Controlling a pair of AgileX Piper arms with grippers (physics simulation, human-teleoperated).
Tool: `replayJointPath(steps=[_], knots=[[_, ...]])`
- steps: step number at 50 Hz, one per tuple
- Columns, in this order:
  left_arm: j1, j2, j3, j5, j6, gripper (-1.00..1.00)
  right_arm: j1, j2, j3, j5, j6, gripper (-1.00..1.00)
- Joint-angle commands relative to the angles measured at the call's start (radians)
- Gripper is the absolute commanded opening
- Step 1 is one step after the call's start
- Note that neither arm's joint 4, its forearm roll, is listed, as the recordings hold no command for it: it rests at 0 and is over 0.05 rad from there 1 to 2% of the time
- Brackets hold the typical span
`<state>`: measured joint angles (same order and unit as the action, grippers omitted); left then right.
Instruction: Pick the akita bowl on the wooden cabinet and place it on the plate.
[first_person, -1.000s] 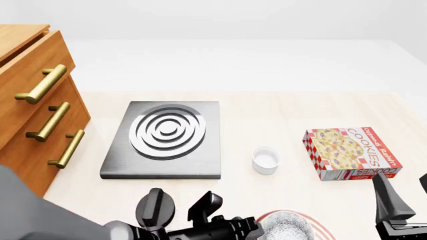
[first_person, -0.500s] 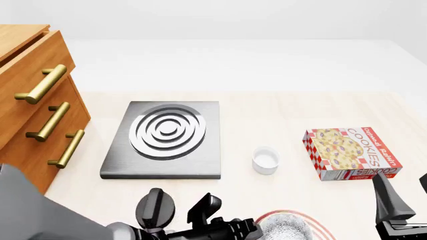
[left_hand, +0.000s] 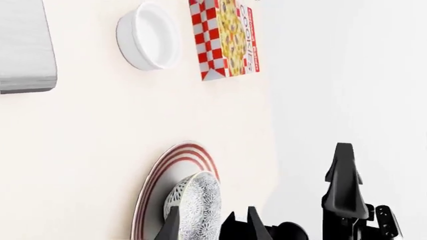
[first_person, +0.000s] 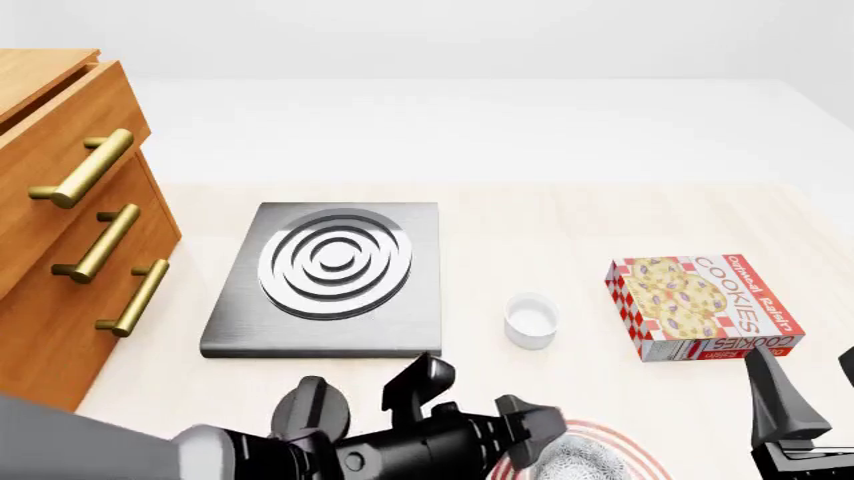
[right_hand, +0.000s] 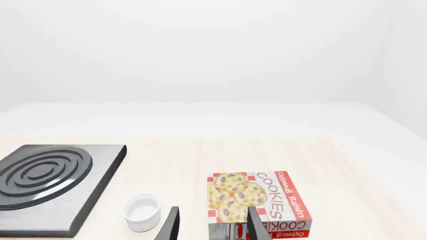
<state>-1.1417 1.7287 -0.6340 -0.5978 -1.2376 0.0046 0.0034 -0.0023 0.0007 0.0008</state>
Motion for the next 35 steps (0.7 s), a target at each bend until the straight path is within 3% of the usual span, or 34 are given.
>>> replayJointPath(steps=[1, 11, 22, 24, 30, 35], knots=[[0.007, -0.059, -0.018, 0.061, 0.040, 1.00, 0.000, 0.000, 0.000, 0.000, 0.001, 1.00], [0.036, -0.103, -0.027, 0.110, 0.072, 1.00, 0.000, 0.000, 0.000, 0.000, 0.001, 1.00], [0.110, -0.219, -0.047, 0.178, 0.161, 1.00, 0.000, 0.000, 0.000, 0.000, 0.000, 1.00], [0.133, -0.267, -0.059, 0.210, 0.219, 1.00, 0.000, 0.000, 0.000, 0.000, -0.001, 1.00], [0.181, -0.352, -0.048, 0.227, 0.276, 1.00, 0.000, 0.000, 0.001, -0.001, 0.000, 1.00], [0.270, -0.458, -0.048, 0.285, 0.359, 1.00, 0.000, 0.000, 0.001, -0.001, 0.000, 1.00]])
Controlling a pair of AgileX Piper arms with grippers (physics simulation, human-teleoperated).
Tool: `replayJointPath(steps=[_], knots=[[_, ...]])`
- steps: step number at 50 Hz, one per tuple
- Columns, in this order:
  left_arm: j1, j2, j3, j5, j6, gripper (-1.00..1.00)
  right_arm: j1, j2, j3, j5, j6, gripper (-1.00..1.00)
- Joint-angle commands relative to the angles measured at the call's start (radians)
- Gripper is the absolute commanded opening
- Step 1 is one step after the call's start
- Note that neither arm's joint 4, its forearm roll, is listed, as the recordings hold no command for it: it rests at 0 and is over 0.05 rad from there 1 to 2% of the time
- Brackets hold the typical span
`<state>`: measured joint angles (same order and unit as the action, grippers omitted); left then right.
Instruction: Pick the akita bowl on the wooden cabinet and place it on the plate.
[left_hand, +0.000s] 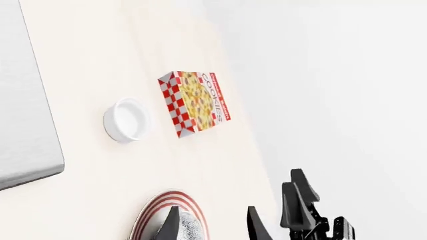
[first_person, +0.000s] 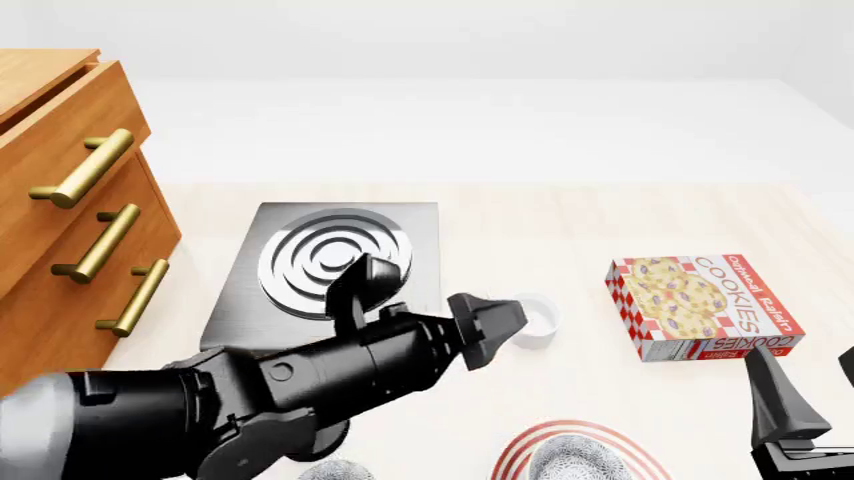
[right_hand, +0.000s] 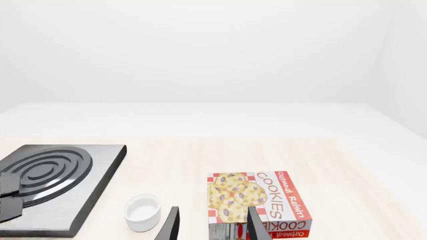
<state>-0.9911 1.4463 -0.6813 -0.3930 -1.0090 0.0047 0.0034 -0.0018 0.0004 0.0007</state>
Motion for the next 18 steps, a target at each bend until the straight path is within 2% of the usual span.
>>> replayJointPath(steps=[1, 3, 4, 12, 14, 18], knots=[[0.119, -0.176, -0.001, 0.080, 0.130, 1.00, 0.000, 0.000, 0.000, 0.000, 0.000, 1.00], [0.141, -0.224, 0.009, 0.094, 0.145, 1.00, 0.000, 0.000, 0.001, 0.000, 0.000, 1.00], [0.157, -0.272, 0.013, 0.119, 0.192, 1.00, 0.000, 0.000, 0.001, 0.000, 0.000, 1.00], [0.212, -0.422, 0.080, 0.138, 0.233, 1.00, 0.000, -0.001, 0.000, 0.001, 0.000, 1.00], [0.222, -0.455, 0.106, 0.131, 0.222, 1.00, 0.000, -0.002, 0.000, 0.001, 0.000, 1.00], [0.239, -0.492, 0.131, 0.131, 0.255, 1.00, 0.000, -0.002, 0.000, 0.001, 0.000, 1.00]])
